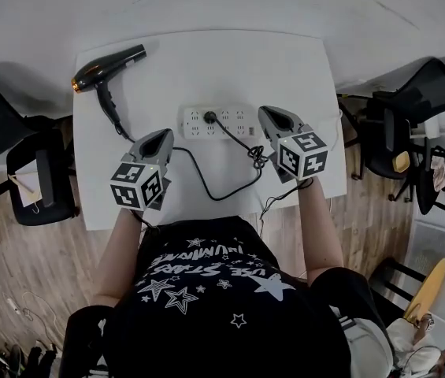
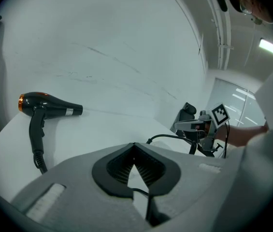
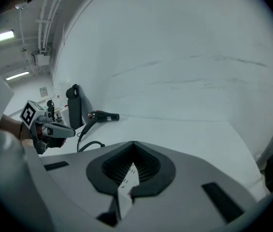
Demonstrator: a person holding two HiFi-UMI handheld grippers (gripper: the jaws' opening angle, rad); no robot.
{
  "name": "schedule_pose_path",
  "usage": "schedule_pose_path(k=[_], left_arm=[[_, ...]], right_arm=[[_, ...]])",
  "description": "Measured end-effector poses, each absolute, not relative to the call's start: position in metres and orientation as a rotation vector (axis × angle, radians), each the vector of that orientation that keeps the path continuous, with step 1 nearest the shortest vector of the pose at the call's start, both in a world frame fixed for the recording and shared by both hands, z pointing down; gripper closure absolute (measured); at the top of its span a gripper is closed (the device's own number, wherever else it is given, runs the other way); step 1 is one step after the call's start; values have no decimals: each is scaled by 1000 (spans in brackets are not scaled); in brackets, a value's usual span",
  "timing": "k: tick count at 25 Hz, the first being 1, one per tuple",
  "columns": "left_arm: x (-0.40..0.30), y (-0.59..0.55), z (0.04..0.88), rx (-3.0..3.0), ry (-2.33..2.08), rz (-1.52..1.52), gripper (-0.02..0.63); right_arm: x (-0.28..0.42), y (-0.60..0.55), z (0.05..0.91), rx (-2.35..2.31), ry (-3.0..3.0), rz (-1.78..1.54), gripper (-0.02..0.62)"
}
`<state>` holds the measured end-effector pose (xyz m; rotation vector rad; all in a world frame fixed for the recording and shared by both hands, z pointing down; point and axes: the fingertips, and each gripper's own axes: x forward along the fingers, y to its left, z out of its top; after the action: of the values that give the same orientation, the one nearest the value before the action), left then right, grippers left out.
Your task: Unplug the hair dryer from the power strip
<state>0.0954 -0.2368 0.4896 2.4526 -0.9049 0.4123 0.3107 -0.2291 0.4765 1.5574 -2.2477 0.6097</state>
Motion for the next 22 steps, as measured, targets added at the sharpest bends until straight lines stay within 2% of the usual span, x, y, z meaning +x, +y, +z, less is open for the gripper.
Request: schedule_pose_path(k=[9, 19, 22], left_arm=[[110, -240, 513, 2392, -934, 470, 598], [135, -243, 531, 2381, -909, 555, 598], [143, -244, 537, 2385, -889, 583, 598]], right_arm=[[253, -246, 505, 1083, -2352, 515, 586], [220, -247, 528, 721, -2407, 488, 584], [214, -245, 533, 623, -2403, 456, 526]])
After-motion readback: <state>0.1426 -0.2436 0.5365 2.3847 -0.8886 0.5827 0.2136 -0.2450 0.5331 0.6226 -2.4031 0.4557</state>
